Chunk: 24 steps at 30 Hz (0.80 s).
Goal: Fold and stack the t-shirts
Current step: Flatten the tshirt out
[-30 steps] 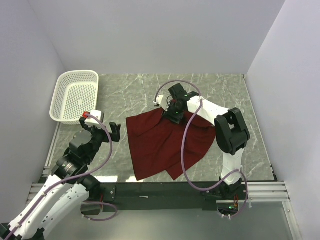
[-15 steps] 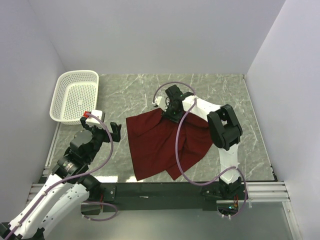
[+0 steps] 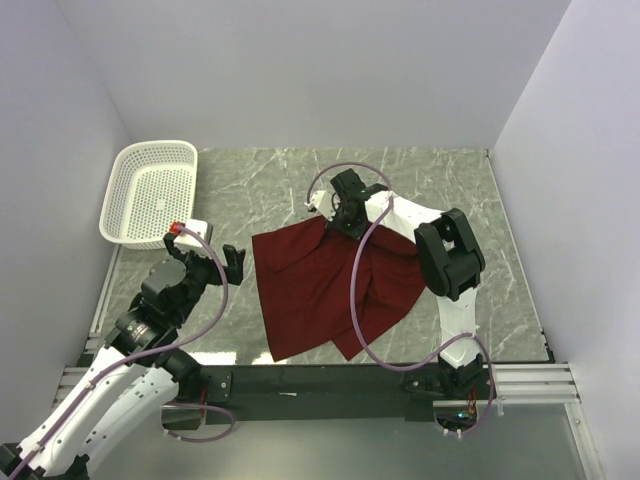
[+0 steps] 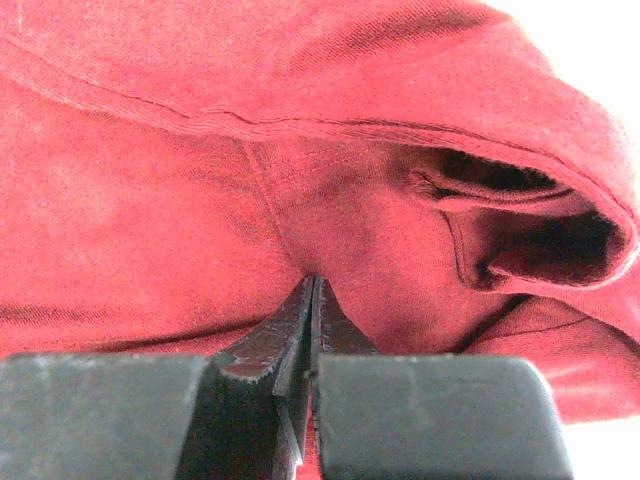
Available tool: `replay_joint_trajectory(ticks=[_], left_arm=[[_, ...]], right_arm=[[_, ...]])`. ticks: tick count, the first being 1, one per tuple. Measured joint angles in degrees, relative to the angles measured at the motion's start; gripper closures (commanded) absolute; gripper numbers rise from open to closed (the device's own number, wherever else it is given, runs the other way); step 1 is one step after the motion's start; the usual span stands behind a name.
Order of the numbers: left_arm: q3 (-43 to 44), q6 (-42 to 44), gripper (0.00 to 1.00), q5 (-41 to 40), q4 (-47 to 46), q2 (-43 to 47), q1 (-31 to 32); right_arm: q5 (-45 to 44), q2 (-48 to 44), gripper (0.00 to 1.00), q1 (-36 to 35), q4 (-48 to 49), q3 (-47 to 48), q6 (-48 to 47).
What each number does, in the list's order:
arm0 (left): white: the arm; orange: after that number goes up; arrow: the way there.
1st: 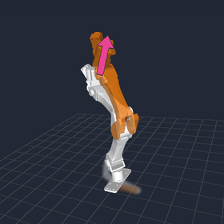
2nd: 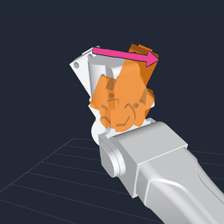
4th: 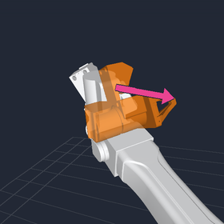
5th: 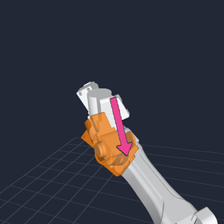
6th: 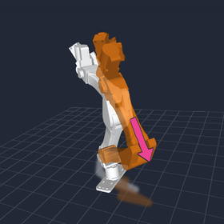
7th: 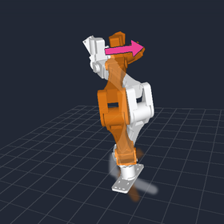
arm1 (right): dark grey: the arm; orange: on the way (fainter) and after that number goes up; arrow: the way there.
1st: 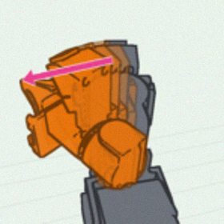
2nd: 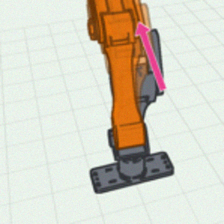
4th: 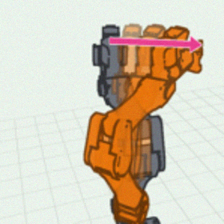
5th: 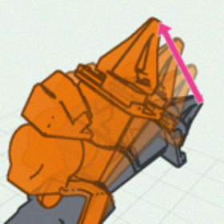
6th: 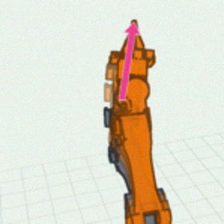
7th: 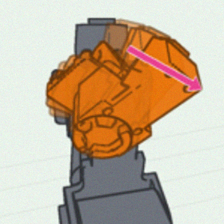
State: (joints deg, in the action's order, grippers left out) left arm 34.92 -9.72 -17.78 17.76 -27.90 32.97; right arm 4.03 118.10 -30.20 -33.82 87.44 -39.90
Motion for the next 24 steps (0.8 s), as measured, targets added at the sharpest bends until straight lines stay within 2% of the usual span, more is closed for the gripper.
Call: replay_joint_trajectory(ticks=[2,3,5,8,13,20,24], left_arm=[[0.00,0.00,0.01,0.22,-0.07,-0.28,0.00],[0.00,0.00,0.01,0.42,-0.13,-0.35,0.00],[-0.02,0.00,0.00,0.61,-0.26,-0.37,0.00],[-0.04,0.00,0.01,0.98,-0.39,-0.37,0.00],[-0.04,0.00,0.01,1.42,-0.52,-0.39,0.00],[-0.04,0.00,0.01,1.44,-0.57,-0.46,0.00],[-0.04,0.00,0.00,1.46,-0.57,-0.46,0.00]], right_arm=[[0.13,0.00,0.79,0.13,0.04,0.00,0.24],[0.26,0.00,0.64,0.22,-0.07,0.04,0.39],[0.72,0.00,0.53,0.37,-0.70,0.44,0.33],[1.25,0.00,0.45,0.46,-1.01,1.03,-0.04],[1.22,0.00,0.46,0.46,-0.98,1.07,-0.15],[-1.33,0.74,0.59,0.46,-0.31,2.40,-0.20],[-1.95,0.90,0.60,0.46,0.07,2.58,-0.20]])
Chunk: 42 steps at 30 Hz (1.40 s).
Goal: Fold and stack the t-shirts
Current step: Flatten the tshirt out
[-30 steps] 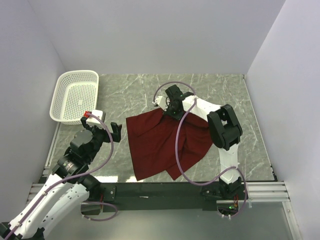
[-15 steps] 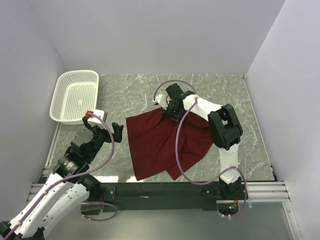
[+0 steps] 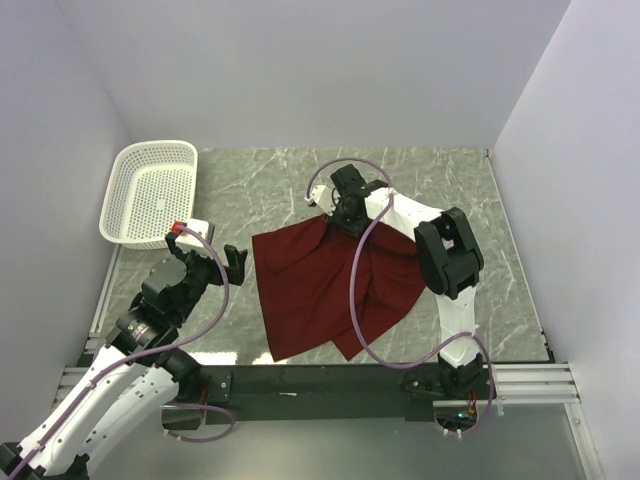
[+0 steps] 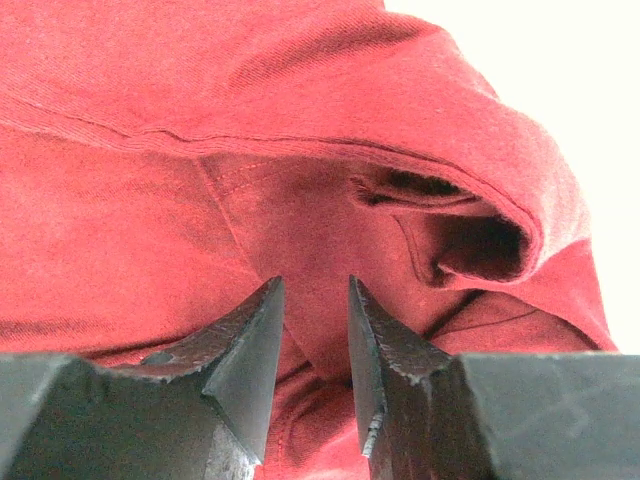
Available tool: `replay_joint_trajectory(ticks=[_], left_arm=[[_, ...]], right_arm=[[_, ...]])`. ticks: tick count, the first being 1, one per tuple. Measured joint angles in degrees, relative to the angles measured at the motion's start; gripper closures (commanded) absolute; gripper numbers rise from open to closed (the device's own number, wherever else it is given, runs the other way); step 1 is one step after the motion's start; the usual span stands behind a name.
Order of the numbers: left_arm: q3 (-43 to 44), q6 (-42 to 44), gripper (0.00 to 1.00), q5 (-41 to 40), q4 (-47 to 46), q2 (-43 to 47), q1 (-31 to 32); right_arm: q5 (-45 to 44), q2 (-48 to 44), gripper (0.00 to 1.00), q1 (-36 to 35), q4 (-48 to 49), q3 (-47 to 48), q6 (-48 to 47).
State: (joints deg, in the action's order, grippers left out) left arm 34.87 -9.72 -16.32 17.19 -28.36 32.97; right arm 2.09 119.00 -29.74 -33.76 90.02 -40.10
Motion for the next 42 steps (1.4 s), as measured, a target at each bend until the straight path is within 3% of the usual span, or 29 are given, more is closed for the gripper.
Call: replay_joint_trajectory(ticks=[5,16,27,33,42], left_arm=[[0.00,0.00,0.01,0.02,-0.02,0.00,0.00],[0.00,0.02,0.01,0.61,-0.17,-0.37,0.00],[0.00,0.00,0.01,0.68,-0.17,-0.42,0.00],[0.00,0.02,0.01,1.29,-0.17,-0.42,0.00],[0.00,0.02,0.01,1.84,-0.17,-0.42,0.00]], right_arm=[[1.95,0.07,0.48,0.00,-1.05,0.00,-0.74],[1.25,0.85,0.49,0.00,-1.57,0.00,-2.16],[-2.14,2.43,0.73,0.00,0.52,0.52,-1.77],[-1.49,1.38,0.99,0.50,0.94,0.28,-1.36],[9.44,-8.04,1.00,6.38,-0.09,-1.36,1.97]])
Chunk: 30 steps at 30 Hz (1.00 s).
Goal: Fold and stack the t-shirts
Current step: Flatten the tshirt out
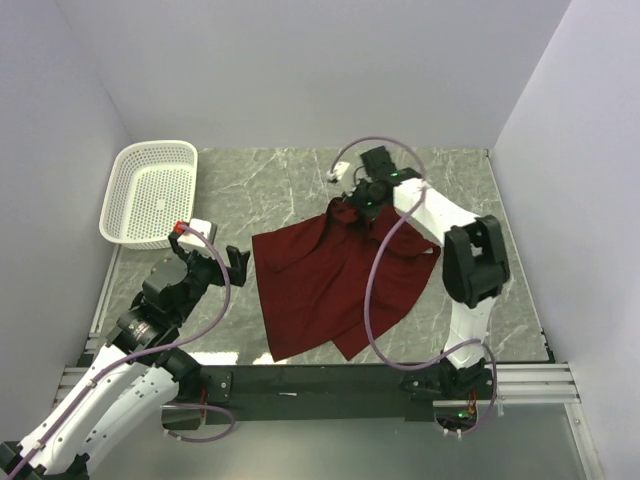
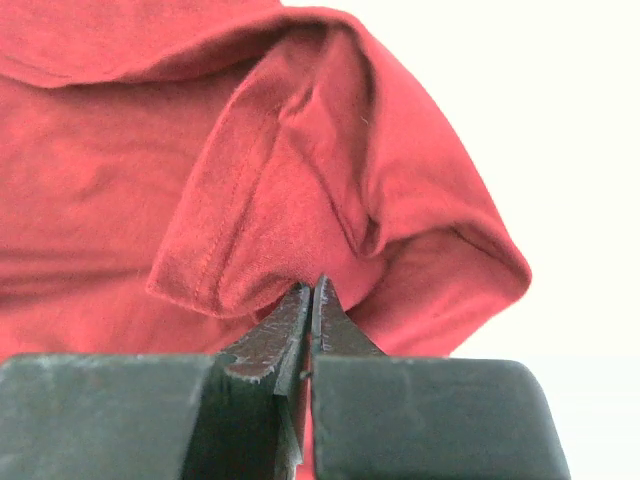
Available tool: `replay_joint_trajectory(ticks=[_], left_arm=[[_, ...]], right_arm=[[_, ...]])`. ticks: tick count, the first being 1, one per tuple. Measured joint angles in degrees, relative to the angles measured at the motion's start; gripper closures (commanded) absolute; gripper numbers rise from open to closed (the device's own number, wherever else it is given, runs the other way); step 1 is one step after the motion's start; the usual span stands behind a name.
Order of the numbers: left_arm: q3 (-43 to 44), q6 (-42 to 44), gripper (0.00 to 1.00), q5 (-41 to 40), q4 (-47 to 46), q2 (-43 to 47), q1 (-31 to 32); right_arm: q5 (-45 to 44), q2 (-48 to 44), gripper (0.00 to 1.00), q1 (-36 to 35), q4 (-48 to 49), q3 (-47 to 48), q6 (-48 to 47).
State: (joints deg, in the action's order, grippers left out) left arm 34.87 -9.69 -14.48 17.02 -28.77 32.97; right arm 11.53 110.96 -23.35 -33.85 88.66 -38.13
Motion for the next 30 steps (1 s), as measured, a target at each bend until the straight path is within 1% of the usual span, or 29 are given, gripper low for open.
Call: replay_joint_trajectory(ticks=[3,6,9,12,17,19,24,25,27,29,30], left_arm=[[0.00,-0.04,0.01,1.22,-0.02,-0.13,0.00],[0.00,-0.15,0.01,3.52,-0.39,-1.42,0.00],[0.00,-0.68,0.01,6.64,-1.29,-4.37,0.00],[0.00,-1.75,0.02,10.01,-2.78,-8.70,0.00],[0.00,-3.15,0.03,15.65,-5.62,-17.14,0.00],[0.31,-3.06,0.05,17.33,-5.64,-20.31,0.00],[4.52,0.13,0.08,21.75,-5.14,-31.39,0.00],[5.55,1.33,0.11,22.32,-5.11,-33.64,0.00],[7.45,3.04,0.14,22.62,-4.83,-38.05,0.02],[9.22,4.33,0.15,22.12,-4.42,-42.01,0.24],[10.21,4.72,0.17,21.11,-4.00,-44.26,0.66]], right_arm=[[6.05,-4.92,1.00,4.13,-0.31,-2.49,1.51],[9.09,-7.89,1.00,9.97,0.09,-3.50,4.31],[9.51,-9.16,1.00,15.98,2.84,-3.39,9.79],[6.47,-8.24,1.00,20.22,5.11,-1.55,15.65],[-0.17,-2.54,1.00,20.11,8.35,5.20,22.43],[-3.80,-0.26,1.00,19.80,9.27,7.58,24.74],[-13.86,4.72,1.00,19.37,10.84,12.37,30.29],[-15.08,4.98,1.00,19.39,10.93,12.55,31.01],[-16.72,5.07,1.00,19.45,11.15,12.59,32.04],[-17.38,5.07,1.00,19.50,11.32,12.57,32.83],[-17.59,5.07,1.00,19.50,11.41,12.59,33.09]])
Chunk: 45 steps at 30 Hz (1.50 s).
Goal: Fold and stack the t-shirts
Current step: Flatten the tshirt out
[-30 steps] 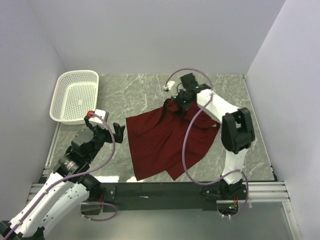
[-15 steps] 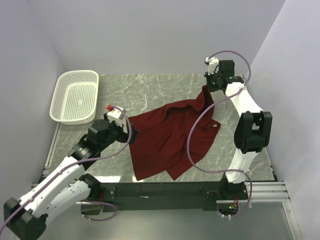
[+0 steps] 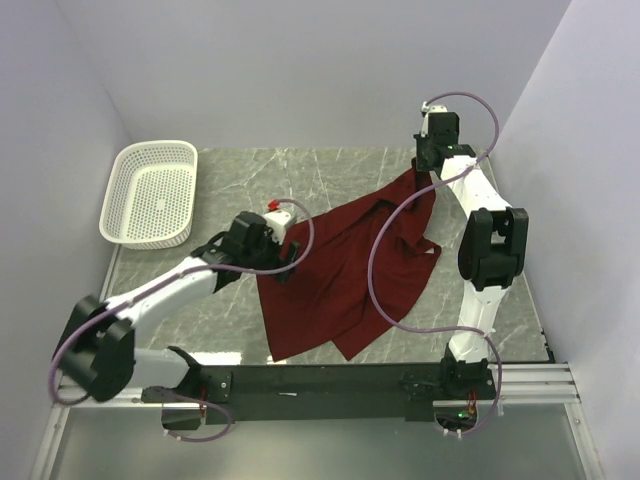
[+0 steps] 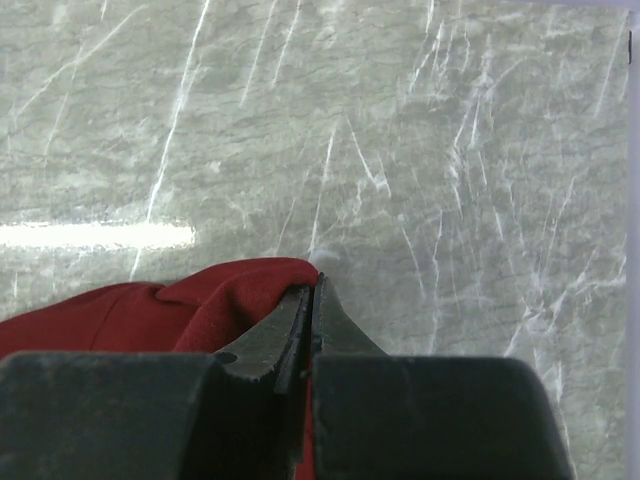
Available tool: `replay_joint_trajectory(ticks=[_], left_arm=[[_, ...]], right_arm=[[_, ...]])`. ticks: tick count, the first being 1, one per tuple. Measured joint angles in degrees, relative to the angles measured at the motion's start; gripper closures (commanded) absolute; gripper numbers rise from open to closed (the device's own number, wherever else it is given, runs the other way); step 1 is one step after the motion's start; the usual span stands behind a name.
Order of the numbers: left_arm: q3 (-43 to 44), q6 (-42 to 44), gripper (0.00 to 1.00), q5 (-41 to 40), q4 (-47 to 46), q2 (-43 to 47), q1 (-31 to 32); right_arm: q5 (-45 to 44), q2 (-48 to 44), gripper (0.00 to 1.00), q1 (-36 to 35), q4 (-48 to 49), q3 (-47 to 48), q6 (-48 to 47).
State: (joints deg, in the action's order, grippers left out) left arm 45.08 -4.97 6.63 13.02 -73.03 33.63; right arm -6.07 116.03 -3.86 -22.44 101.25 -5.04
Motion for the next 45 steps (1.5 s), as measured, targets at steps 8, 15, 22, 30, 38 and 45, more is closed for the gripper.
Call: replay_joint_trajectory(ticks=[8,15,22,30,38,45], left_arm=[[6.38,3.06,0.34,-12.22,2.58,-14.97,4.04],[7.93,5.84,0.46,-18.86,4.66,-20.63,4.28],[10.54,6.91,0.67,-21.49,5.31,-24.41,4.83],[10.56,7.63,0.99,-21.81,5.33,-24.41,4.83],[10.56,8.07,0.99,-22.43,5.57,-21.27,4.24],[21.33,8.24,0.99,-19.87,3.19,-20.26,-6.45]], right_arm=[[0.09,0.00,1.00,0.00,0.61,-0.15,1.03],[1.18,0.00,1.00,0.31,0.83,-0.46,1.49],[2.40,-0.02,1.00,1.03,1.27,-1.36,2.19],[3.15,-0.20,1.00,1.14,1.92,-3.02,2.45],[3.80,-2.08,1.00,1.81,2.51,-5.27,2.16],[4.42,-1.84,1.00,3.48,1.90,-2.58,2.27]])
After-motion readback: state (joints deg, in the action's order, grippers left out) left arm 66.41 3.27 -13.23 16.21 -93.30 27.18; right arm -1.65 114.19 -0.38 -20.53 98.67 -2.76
